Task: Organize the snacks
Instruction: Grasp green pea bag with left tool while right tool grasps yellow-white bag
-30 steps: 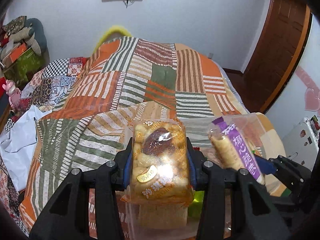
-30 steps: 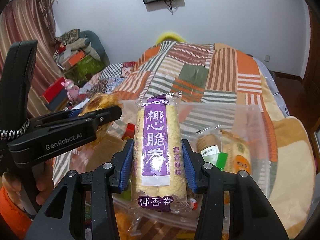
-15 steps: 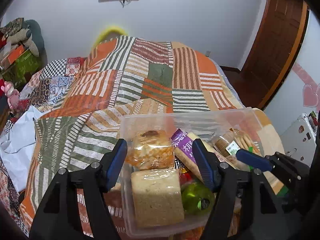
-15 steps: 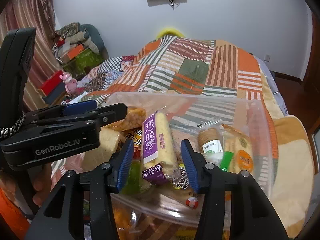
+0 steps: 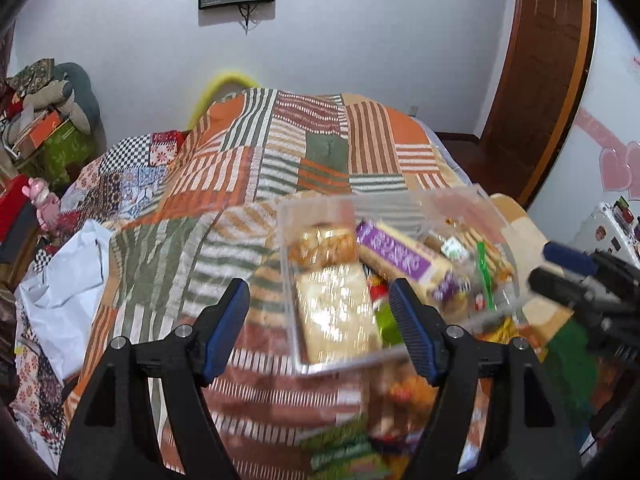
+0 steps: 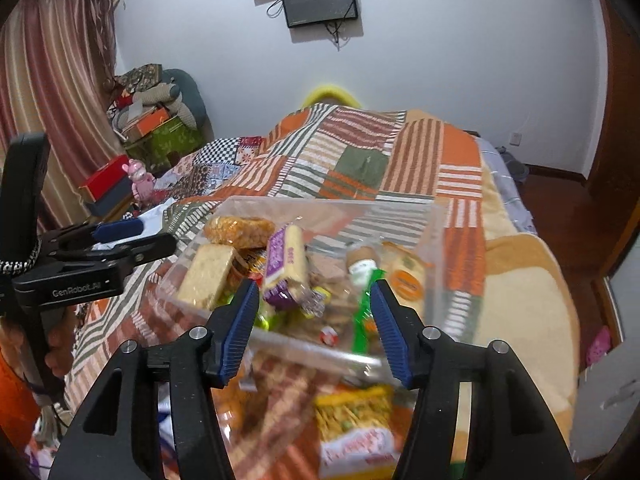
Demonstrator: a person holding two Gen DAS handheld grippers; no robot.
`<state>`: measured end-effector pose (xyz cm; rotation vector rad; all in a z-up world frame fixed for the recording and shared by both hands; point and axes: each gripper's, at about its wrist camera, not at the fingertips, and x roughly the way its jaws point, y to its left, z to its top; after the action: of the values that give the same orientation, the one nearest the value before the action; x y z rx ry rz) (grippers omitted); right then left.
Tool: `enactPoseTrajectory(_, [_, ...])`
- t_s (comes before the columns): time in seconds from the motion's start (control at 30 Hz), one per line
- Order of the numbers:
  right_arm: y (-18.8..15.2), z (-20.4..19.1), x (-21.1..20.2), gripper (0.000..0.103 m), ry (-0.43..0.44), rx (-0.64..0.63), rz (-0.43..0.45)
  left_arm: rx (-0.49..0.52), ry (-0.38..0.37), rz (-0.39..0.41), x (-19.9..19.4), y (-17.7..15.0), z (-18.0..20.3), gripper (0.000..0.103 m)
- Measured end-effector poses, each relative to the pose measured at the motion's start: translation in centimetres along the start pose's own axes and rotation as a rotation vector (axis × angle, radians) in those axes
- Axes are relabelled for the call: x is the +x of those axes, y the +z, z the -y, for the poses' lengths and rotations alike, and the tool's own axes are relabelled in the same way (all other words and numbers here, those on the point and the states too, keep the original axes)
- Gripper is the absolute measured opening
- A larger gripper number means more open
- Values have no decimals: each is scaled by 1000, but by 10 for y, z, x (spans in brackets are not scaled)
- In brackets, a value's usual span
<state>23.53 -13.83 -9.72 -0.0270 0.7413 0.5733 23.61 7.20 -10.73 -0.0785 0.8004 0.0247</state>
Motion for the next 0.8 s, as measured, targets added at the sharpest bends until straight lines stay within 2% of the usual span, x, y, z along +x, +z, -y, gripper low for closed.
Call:
enactPoseTrajectory(0.1, [-7, 5, -10, 57, -7, 5, 1, -11, -10, -25, -5, -15, -4, 76])
enactPoseTrajectory(0.37, [-36, 21, -22, 66, -40, 13, -35, 9, 19, -96, -3, -57, -11, 76])
enactPoseTrajectory(0.6, [-66, 30, 0, 66, -41, 19, -157, -13, -8, -183, 14, -88, -13, 76])
enactPoseTrajectory(0.8, [-78, 31, 18, 66, -25, 24, -223, -7, -21, -203, 24, -103, -5, 77])
